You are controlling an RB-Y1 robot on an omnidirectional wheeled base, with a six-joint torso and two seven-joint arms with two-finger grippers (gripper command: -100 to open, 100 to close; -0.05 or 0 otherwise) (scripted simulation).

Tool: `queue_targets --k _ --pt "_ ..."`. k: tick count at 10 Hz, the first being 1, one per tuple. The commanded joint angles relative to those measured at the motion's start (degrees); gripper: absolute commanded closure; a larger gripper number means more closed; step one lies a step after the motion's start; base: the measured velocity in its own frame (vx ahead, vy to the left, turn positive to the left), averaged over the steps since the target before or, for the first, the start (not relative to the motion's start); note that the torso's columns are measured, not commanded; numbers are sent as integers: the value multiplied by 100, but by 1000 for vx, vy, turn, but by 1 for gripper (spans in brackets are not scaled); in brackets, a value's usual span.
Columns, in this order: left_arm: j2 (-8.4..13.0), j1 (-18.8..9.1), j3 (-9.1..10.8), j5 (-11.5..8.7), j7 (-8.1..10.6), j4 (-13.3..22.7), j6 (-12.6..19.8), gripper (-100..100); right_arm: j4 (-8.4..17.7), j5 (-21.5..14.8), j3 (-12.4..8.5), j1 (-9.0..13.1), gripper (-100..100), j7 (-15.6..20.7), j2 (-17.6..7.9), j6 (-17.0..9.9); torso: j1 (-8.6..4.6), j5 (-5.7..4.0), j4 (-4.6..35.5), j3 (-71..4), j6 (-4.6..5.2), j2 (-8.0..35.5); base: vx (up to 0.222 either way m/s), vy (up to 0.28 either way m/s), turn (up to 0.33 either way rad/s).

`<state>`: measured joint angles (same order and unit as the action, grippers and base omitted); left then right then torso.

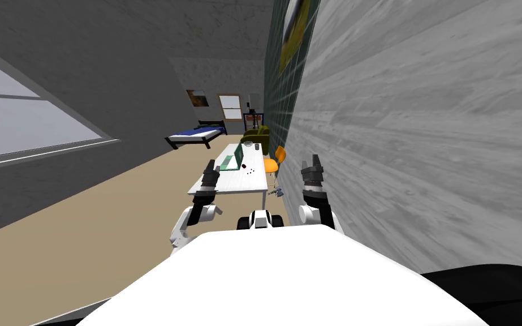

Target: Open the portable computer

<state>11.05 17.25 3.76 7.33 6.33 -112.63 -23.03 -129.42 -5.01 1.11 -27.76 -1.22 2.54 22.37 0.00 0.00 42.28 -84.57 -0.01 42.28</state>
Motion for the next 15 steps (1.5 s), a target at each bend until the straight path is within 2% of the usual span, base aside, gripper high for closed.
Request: queue_targets --k 1,6,15 --pt "99 -239 171 74 -46 330 328 -100 0 0 0 0 0 0 0 0 -2 0 0 0 1 0 13 -29 -181" --pt "339 -731 507 223 -147 1054 933 -100 0 0 0 0 0 0 0 0 -1 0 0 0 0 1 12 -25 -168" --pt "913 -1571 1075 471 -321 2322 1964 -100 0 0 0 -1 0 0 0 0 0 0 0 1 0 1 14 -22 -159"
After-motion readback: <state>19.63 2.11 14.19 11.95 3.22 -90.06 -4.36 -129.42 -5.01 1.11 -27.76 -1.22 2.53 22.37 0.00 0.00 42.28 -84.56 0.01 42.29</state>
